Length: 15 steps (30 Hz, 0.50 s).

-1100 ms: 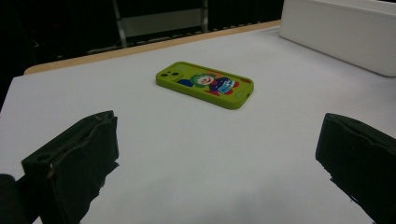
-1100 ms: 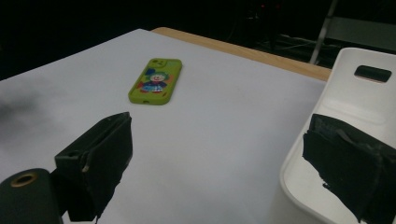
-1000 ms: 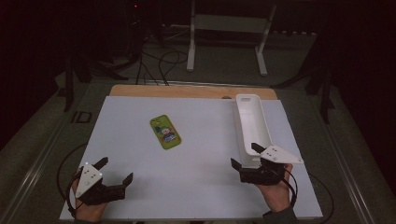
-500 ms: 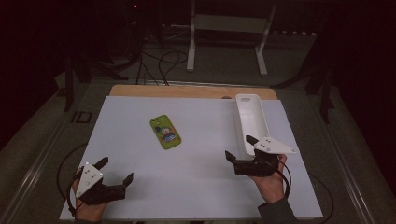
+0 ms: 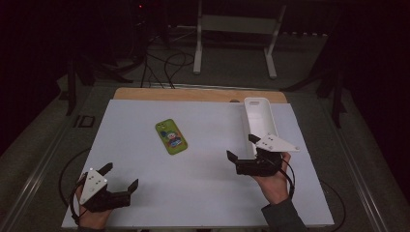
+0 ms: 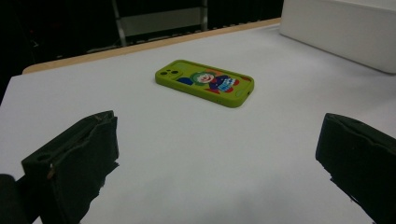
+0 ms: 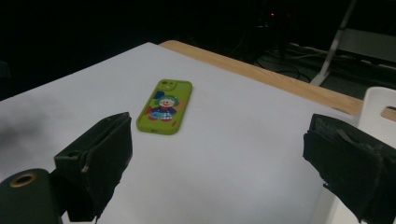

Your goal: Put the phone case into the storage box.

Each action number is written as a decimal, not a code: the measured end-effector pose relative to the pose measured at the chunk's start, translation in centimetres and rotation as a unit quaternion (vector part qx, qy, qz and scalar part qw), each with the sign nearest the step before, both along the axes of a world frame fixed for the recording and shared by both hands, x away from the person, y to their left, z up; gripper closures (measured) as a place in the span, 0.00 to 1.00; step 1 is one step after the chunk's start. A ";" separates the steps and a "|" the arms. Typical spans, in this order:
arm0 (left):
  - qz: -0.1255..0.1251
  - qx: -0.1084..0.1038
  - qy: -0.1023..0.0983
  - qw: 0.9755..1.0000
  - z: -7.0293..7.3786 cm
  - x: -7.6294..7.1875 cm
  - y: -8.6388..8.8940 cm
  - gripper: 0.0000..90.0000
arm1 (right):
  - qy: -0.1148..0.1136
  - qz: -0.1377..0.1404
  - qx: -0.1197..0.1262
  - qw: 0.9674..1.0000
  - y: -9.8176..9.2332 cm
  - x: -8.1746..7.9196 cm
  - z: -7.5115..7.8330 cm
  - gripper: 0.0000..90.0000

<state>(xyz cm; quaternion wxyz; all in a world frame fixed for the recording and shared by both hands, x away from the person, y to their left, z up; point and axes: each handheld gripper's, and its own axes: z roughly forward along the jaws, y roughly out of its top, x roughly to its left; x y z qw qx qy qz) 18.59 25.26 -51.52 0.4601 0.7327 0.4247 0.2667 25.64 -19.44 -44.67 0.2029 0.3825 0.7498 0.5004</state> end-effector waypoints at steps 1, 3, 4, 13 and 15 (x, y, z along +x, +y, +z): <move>-0.001 0.001 0.000 1.000 0.0 0.0 0.0 0.00 | -0.001 0.001 -0.002 1.000 0.2 0.1 0.1 0.09; -0.001 0.001 0.000 1.000 0.0 0.0 0.0 0.00 | -0.003 0.004 -0.005 1.000 0.6 0.3 0.3 0.09; -0.001 0.001 0.001 1.000 0.0 0.0 0.0 0.00 | -0.004 0.005 -0.006 1.000 0.7 0.4 0.4 0.09; -0.003 0.006 0.001 1.000 -0.1 0.0 -0.1 0.00 | 0.002 0.011 -0.007 1.000 2.0 1.5 0.4 0.09; -0.003 0.005 0.001 1.000 0.0 0.0 -0.1 0.00 | 0.004 0.011 -0.008 1.000 2.1 1.6 0.4 0.09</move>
